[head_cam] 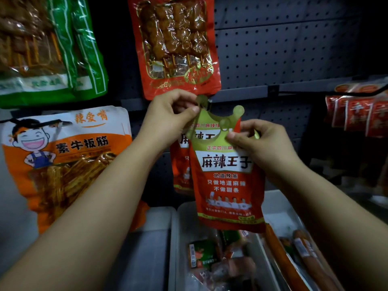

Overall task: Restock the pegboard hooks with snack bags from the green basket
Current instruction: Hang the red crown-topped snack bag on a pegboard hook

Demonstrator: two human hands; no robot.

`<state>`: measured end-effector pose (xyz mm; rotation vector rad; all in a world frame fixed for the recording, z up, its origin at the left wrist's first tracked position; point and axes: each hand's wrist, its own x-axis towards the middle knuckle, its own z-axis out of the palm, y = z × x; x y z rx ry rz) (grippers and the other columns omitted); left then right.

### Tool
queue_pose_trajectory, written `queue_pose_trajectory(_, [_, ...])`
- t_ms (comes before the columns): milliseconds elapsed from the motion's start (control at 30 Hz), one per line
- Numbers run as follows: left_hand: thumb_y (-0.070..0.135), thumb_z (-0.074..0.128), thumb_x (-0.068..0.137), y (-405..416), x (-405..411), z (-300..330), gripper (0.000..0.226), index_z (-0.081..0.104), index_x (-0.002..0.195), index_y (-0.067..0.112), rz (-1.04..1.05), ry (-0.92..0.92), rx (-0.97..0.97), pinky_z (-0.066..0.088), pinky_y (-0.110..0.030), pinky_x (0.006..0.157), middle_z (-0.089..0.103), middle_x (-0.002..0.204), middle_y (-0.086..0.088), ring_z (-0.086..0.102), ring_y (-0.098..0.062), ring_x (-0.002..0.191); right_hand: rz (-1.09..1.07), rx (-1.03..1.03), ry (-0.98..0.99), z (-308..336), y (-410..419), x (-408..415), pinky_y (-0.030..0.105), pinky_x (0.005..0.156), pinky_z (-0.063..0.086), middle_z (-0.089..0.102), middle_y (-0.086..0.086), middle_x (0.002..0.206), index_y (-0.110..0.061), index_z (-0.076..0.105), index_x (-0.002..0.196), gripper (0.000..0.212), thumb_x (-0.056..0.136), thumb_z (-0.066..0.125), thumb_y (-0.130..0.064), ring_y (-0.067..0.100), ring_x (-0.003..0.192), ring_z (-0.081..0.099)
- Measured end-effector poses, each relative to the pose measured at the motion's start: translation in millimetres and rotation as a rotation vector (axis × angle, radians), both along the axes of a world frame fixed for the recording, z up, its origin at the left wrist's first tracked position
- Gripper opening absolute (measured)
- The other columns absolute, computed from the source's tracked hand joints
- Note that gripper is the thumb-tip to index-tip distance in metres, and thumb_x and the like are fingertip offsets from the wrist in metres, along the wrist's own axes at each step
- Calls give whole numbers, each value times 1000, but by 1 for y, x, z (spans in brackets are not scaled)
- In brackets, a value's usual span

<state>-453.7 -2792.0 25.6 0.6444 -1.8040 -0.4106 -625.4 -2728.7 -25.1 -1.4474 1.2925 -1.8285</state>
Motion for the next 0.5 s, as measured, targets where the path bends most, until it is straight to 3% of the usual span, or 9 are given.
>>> queue_pose_trajectory(100, [11, 67, 85, -14, -2, -2, 26, 60, 75, 34, 121, -37, -39, 40, -4, 55, 53, 65, 15, 48, 12, 55, -14, 30, -1, 3, -11, -3, 26, 55, 59, 71, -2, 70, -14, 68, 88, 13, 77, 77, -13, 14, 64, 73])
queue_pose_trajectory(267, [11, 67, 84, -35, -12, -5, 21, 60, 76, 30, 274, -35, -111, 35, -1, 54, 54, 66, 18, 48, 5, 59, -190, 76, 94, 2, -21, -12, 34, 67, 60, 68, -3, 88, -19, 63, 93, 27, 72, 81, -21, 16, 74, 71])
queue_pose_trajectory(333, [9, 66, 83, -41, -14, -7, 18, 61, 79, 26, 308, -28, -98, 36, 0, 55, 56, 70, 16, 49, 2, 65, -198, 105, 84, 2, -19, -18, 35, 64, 61, 67, -2, 86, -22, 61, 86, 25, 71, 81, -21, 17, 70, 71])
queue_pose_trajectory(400, [7, 65, 84, -44, -14, -9, 16, 64, 86, 23, 325, -42, -80, 38, 2, 61, 59, 80, 13, 52, 1, 74, -139, 101, 43, 2, -12, -23, 27, 52, 59, 68, -1, 77, -19, 62, 84, 23, 70, 81, -17, 14, 59, 71])
queue_pose_trajectory(500, [5, 63, 83, -36, -9, -10, 23, 65, 102, 19, 379, -63, -152, 39, -9, 81, 54, 99, 10, 53, -9, 101, -36, 24, 28, 5, -1, -21, 19, 47, 52, 68, -4, 64, -14, 65, 87, 22, 71, 81, -11, 9, 55, 70])
